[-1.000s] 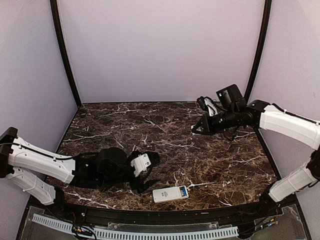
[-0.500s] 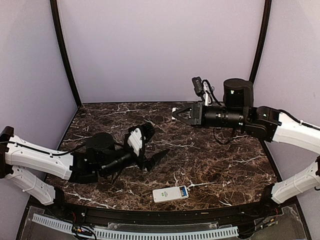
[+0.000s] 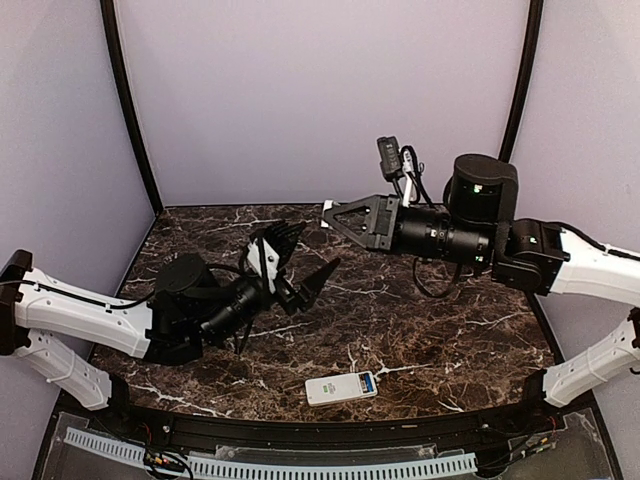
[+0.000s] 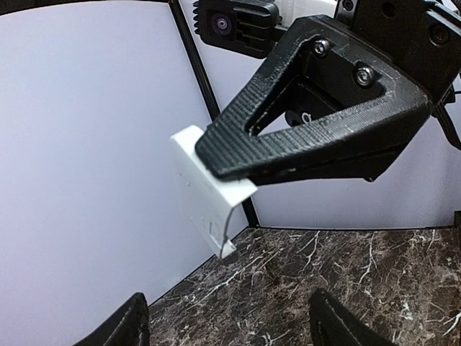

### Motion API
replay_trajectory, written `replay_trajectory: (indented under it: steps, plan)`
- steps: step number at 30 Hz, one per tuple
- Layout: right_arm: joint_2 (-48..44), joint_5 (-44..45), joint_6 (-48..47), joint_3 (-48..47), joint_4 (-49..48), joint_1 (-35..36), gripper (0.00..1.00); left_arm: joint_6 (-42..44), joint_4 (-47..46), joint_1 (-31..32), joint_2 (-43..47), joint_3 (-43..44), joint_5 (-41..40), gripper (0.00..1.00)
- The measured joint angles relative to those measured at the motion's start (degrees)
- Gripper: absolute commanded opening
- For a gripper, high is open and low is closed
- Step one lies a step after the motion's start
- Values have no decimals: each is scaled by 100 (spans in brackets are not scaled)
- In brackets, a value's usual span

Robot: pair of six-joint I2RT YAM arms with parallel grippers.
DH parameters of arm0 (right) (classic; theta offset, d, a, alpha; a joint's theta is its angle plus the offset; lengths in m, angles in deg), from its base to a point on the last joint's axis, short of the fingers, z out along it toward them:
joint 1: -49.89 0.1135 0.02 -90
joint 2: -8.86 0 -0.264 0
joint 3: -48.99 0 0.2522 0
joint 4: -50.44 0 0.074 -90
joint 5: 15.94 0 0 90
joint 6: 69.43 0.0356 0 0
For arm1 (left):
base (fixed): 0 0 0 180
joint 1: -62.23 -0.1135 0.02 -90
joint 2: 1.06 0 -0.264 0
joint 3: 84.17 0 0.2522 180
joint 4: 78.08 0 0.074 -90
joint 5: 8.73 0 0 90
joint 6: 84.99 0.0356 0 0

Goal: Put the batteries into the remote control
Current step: Pass from the right arm to the left

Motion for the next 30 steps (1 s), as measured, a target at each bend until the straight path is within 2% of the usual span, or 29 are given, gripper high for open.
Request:
replay_trajectory:
  steps: [1,4,6,13,19,26,30]
  plan:
    - [0,44,9,0,-50,28,0,11,-57,0,-20,0,13,68]
    - [0,251,39,0,-197,101,0,11,-221,0,-44,2,31,46]
    - [0,391,79,0,-269,142,0,52,-337,0,-52,35,13,39]
    - [7,717,190,7,-369,216,0,153,-654,0,-142,245,-146,36]
    - [52,822,210,7,-415,221,0,138,-758,2,-221,258,-151,29]
    - [129,850,234,11,-450,223,0,127,-811,2,-393,439,-144,28]
    - [140,848,273,24,-455,225,0,133,-872,0,-435,461,-146,23]
